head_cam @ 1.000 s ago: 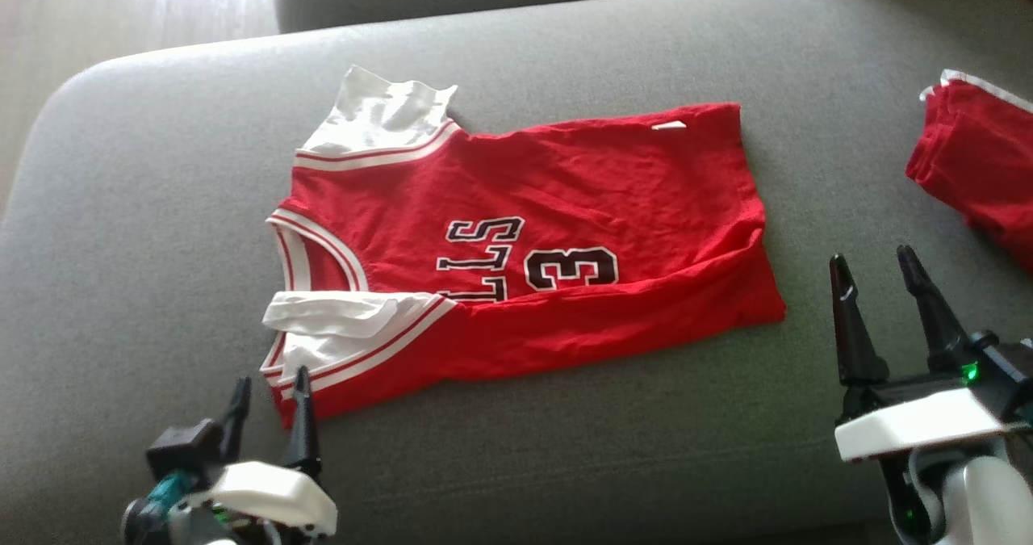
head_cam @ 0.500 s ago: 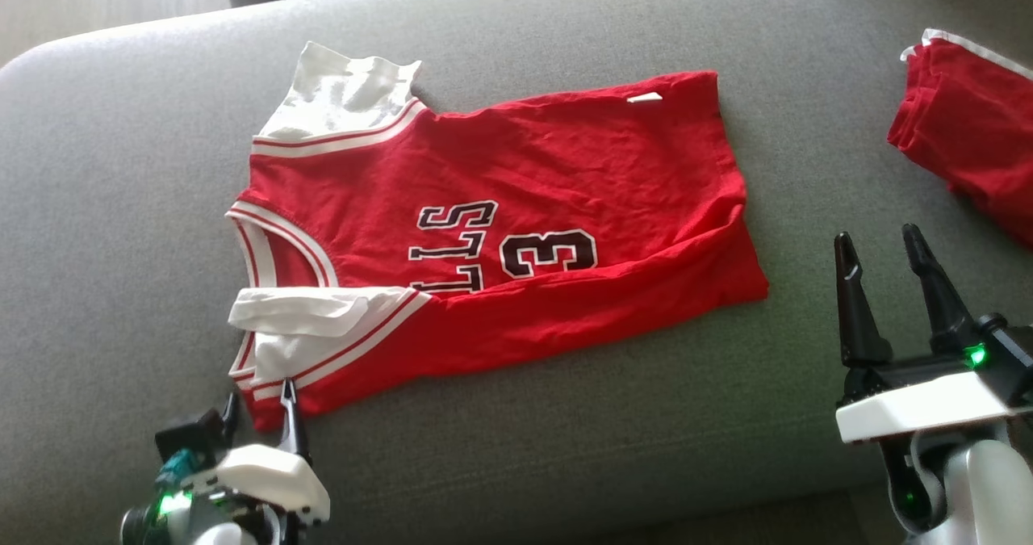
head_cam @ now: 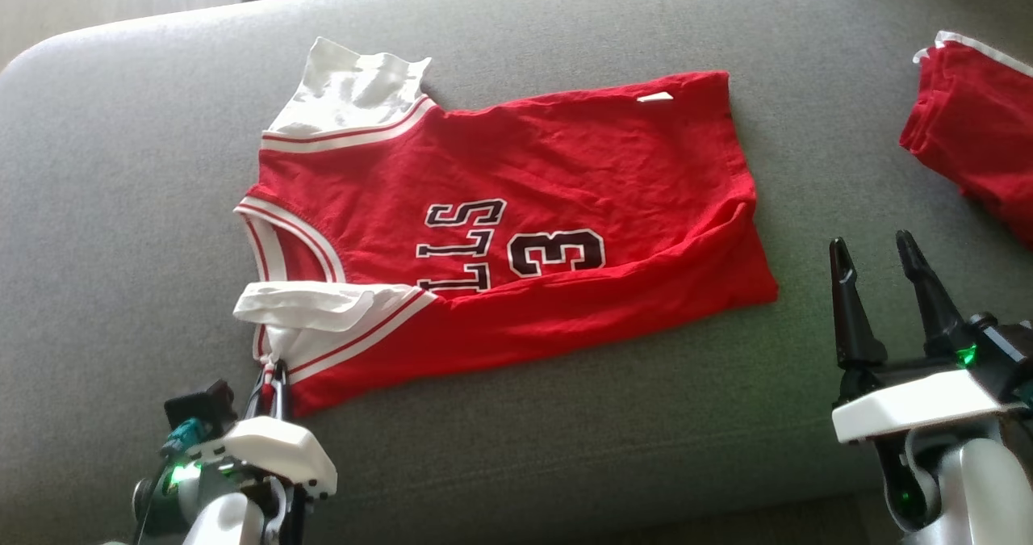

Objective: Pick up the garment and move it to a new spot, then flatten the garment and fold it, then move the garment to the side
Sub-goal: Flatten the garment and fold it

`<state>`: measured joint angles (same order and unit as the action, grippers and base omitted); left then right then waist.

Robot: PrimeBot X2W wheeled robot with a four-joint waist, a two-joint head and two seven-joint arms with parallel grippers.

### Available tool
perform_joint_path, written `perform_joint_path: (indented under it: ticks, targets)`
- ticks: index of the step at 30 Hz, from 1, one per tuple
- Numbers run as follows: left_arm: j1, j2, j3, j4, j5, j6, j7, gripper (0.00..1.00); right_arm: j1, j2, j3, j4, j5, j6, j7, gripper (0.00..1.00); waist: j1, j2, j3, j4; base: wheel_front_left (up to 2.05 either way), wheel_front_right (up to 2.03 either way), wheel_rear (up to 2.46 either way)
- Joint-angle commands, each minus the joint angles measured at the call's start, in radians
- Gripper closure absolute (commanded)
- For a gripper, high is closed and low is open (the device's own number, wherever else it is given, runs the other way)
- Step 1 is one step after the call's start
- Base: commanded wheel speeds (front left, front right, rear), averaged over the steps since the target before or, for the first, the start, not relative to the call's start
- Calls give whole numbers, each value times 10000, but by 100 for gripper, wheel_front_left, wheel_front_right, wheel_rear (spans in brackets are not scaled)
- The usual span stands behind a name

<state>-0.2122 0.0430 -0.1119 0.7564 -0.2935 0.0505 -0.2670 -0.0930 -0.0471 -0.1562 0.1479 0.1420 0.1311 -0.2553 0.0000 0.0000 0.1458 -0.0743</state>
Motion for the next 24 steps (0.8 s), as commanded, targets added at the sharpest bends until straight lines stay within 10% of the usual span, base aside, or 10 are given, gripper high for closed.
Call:
perform_joint_path:
  ticks: [1, 24]
  targets:
    - [-49, 72, 264, -22, -53, -73, 53, 100, -336, -32, 174, -223, 17, -4, -64, 0, 0, 0, -12, 48, 0, 0, 0]
    - [839, 108, 55, -3654, 850, -208, 52, 100, -1955, -32, -358, 5335, 1399, -4, 14, 0, 0, 0, -229, 1084, 0, 0, 0]
